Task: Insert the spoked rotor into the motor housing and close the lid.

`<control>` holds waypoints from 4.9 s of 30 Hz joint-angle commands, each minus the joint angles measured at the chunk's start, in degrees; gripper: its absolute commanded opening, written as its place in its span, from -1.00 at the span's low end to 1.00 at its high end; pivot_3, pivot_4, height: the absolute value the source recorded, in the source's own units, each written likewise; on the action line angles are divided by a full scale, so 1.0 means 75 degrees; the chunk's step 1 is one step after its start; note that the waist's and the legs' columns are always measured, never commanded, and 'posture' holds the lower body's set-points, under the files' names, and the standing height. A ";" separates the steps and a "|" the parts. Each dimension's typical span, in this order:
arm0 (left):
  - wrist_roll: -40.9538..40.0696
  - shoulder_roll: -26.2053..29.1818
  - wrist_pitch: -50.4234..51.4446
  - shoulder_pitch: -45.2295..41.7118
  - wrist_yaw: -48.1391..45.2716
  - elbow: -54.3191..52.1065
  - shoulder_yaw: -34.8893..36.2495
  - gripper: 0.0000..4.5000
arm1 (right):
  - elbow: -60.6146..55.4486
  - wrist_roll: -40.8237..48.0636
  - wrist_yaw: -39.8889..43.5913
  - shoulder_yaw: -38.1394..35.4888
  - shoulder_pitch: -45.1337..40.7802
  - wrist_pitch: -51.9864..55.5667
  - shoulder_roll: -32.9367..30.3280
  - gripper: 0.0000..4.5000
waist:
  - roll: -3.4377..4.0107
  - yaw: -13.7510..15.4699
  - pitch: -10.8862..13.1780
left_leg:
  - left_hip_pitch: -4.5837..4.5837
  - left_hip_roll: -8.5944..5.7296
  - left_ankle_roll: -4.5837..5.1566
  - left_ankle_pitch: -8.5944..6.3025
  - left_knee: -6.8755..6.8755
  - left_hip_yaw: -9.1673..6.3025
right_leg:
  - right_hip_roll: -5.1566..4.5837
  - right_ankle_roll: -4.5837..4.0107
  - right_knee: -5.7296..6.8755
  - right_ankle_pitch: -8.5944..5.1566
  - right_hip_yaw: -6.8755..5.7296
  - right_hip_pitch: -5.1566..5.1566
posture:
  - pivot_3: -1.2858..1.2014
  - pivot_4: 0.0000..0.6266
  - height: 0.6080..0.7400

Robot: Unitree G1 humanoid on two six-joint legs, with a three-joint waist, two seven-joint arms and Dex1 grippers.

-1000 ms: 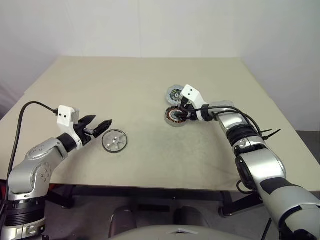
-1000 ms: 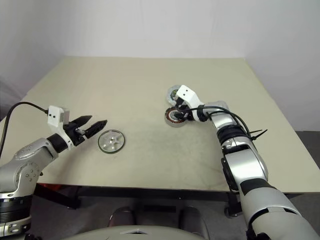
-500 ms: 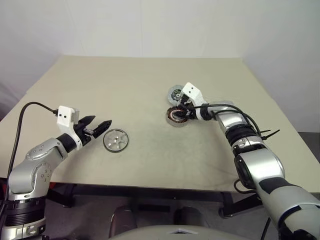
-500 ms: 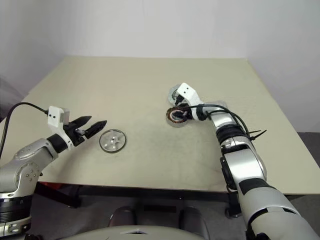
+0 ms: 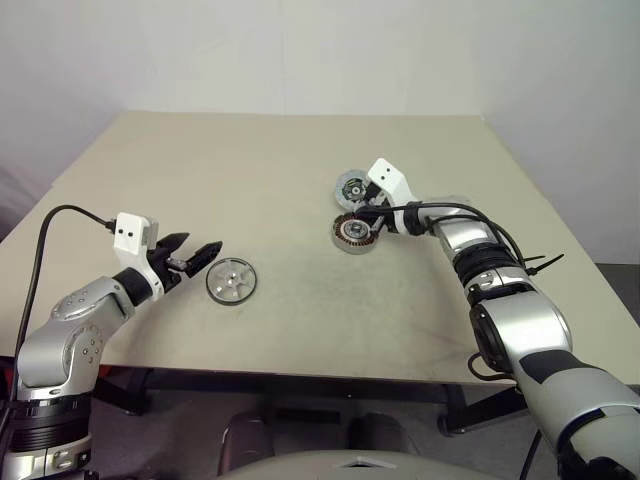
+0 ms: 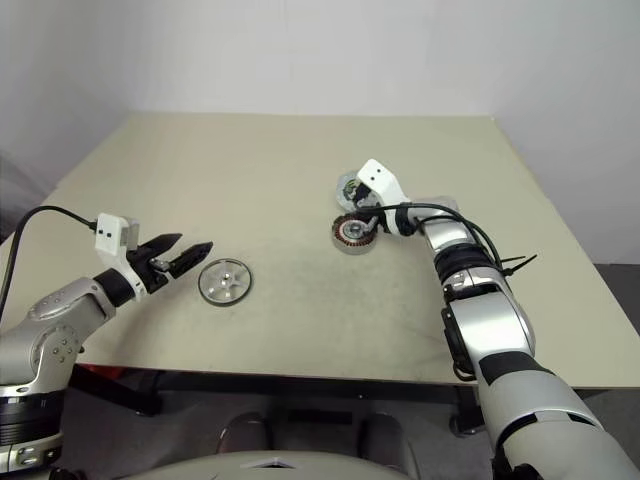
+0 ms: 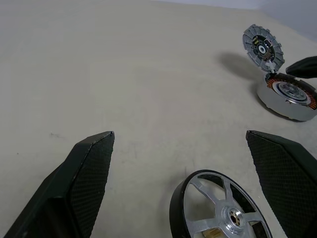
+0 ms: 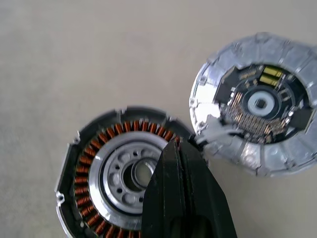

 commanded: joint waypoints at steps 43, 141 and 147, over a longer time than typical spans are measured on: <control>-0.0142 0.0125 -0.0064 -0.0156 -0.0043 -0.0176 0.0108 1.00 | -0.1200 0.0211 0.0161 -0.0187 0.0148 0.0200 0.0052 -0.99 | 0.0002 0.0000 0.0008 | 0.0001 0.0000 0.0000 0.0000 0.0000 0.0000 | 0.0000 0.0000 0.0000 0.0000 0.0000 0.0001 | 0.03 -1.00 1.00; -0.0072 -0.0271 -0.0282 0.0115 0.0269 -0.0366 0.0100 1.00 | 0.1707 -0.2720 0.1961 0.2282 -0.2124 -0.4044 -0.0386 0.55 | -0.0025 -0.0181 0.0042 | -0.0045 0.0005 0.0014 -0.0007 0.0022 -0.0004 | -0.0002 -0.0002 0.0008 -0.0001 -0.0010 -0.0019 | 0.03 -1.00 1.00; -0.0074 -0.0299 -0.0297 0.0157 0.0309 -0.0402 0.0106 1.00 | 0.1761 -0.2857 0.1924 0.2320 -0.2161 -0.4089 -0.0320 0.99 | -0.0025 -0.0183 0.0042 | -0.0045 0.0005 0.0014 -0.0007 0.0021 -0.0004 | -0.0002 -0.0002 0.0008 -0.0001 -0.0010 -0.0019 | 0.03 -1.00 1.00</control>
